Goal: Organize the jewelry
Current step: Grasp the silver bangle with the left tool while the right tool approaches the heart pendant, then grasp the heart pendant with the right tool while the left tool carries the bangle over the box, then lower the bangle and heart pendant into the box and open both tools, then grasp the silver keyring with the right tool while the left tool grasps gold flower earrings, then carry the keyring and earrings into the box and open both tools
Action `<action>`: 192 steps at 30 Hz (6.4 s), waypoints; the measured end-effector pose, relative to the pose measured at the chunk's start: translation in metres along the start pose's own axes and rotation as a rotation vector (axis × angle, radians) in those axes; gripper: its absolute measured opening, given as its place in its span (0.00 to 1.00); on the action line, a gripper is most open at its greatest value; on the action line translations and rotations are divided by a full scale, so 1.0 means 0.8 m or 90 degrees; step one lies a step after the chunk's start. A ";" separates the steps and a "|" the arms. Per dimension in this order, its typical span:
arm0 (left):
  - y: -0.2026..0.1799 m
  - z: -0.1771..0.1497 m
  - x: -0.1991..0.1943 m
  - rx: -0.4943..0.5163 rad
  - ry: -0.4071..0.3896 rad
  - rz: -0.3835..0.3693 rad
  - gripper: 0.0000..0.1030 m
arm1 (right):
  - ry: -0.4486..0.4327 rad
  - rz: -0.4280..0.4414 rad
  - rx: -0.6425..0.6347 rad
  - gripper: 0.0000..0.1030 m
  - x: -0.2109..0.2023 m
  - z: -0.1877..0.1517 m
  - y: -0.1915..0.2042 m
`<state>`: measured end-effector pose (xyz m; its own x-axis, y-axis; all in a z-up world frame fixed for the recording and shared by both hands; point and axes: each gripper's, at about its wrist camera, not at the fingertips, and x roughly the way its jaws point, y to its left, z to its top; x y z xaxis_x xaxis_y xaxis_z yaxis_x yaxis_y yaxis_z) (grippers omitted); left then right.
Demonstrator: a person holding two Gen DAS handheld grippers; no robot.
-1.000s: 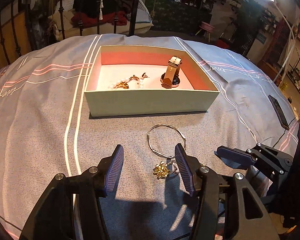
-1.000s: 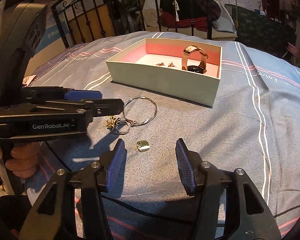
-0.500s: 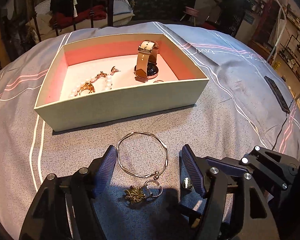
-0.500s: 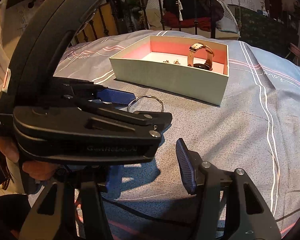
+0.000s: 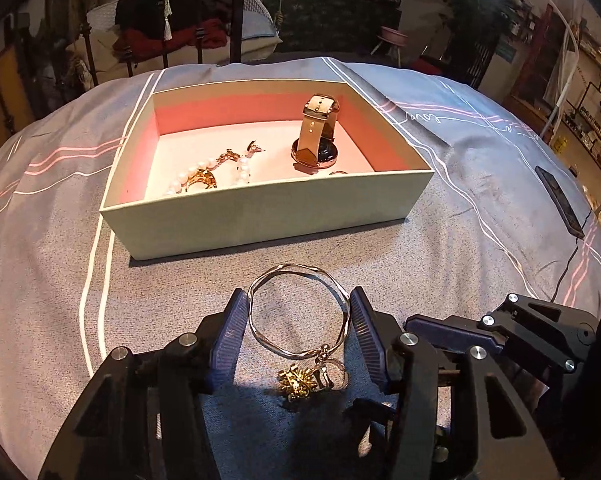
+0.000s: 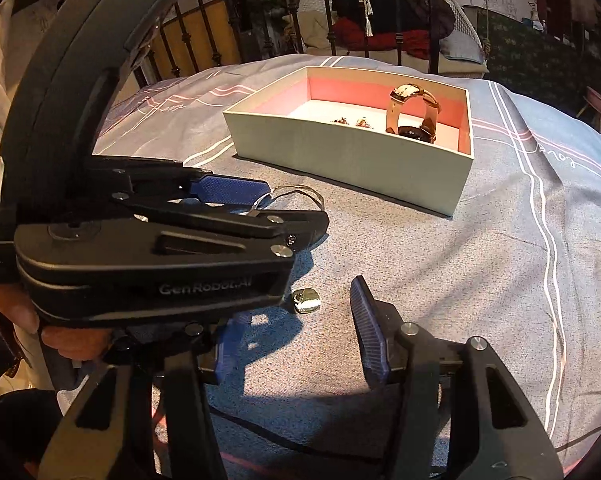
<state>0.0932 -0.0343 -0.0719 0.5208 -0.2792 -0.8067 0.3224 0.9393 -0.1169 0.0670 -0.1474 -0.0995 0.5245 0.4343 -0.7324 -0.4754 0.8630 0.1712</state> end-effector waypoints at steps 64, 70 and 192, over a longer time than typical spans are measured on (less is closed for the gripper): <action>0.043 0.143 0.000 -0.080 -0.062 0.043 0.50 | -0.085 -0.063 0.016 0.14 0.010 0.140 -0.069; 0.045 0.141 0.013 -0.078 -0.046 0.050 0.50 | -0.075 -0.059 0.014 0.14 0.018 0.140 -0.068; 0.053 0.122 0.015 -0.071 -0.053 0.028 0.13 | -0.065 -0.098 0.015 0.20 0.038 0.139 -0.055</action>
<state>0.1905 -0.0169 -0.0296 0.5978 -0.2480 -0.7623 0.2106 0.9661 -0.1492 0.1823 -0.1436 -0.0560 0.6592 0.3197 -0.6806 -0.3679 0.9265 0.0789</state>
